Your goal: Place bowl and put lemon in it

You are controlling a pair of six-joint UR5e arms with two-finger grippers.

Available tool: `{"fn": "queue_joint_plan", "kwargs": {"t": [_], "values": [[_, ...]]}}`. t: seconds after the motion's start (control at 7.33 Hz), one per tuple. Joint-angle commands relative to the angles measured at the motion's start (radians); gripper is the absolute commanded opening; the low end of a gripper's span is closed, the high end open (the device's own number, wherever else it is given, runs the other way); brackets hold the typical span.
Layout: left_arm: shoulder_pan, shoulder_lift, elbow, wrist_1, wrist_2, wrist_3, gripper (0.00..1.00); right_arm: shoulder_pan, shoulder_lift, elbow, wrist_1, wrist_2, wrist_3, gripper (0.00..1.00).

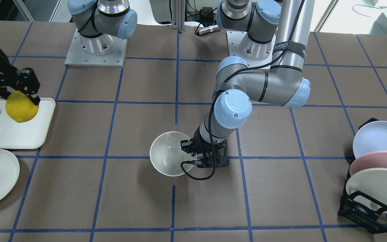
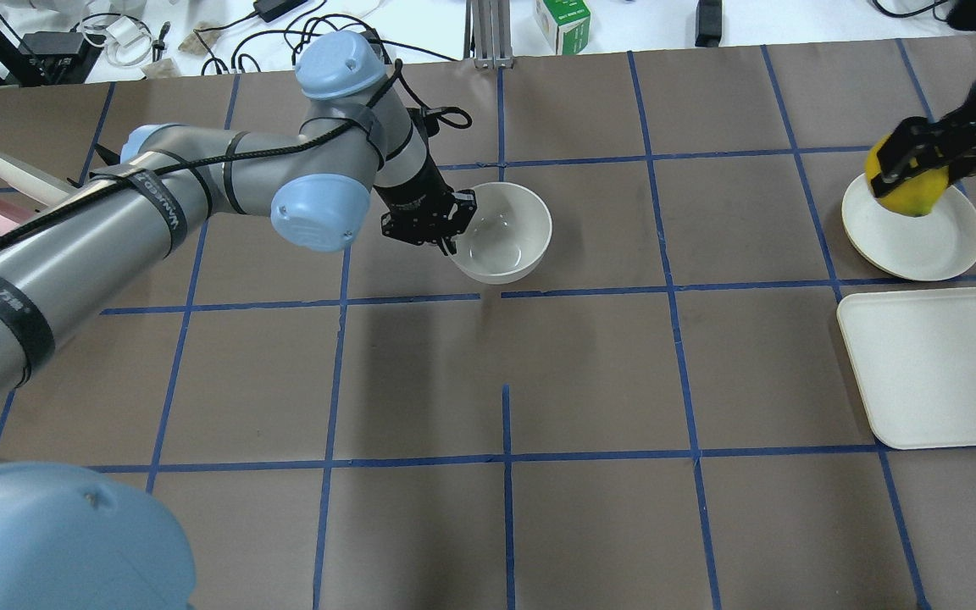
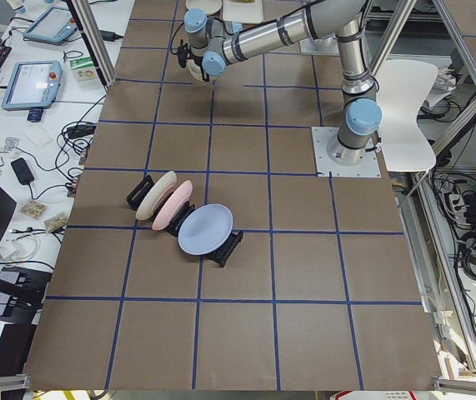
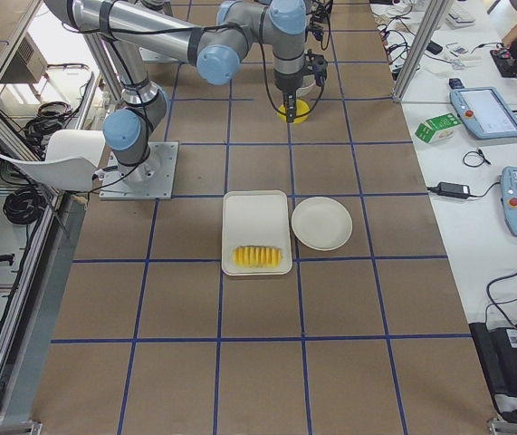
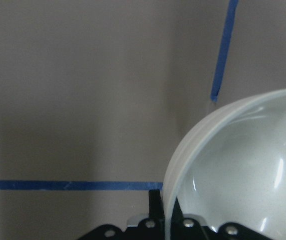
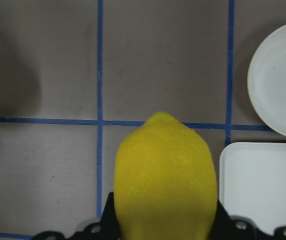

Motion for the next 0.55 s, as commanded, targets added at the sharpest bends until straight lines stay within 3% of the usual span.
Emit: {"fn": "queue_joint_plan", "kwargs": {"t": [0.0,0.27,0.41], "values": [[-0.008,-0.010,-0.060,0.070,0.003,-0.001,0.00,0.141,0.016,0.011,-0.023,0.001,0.192,0.06],[-0.004,-0.016,-0.063,0.069,0.003,-0.004,0.00,0.212,0.044,0.022,-0.060,0.004,0.319,0.06],[-0.002,-0.009,-0.063,0.067,0.009,0.001,0.25,0.272,0.070,0.048,-0.159,-0.005,0.421,0.06]]}}
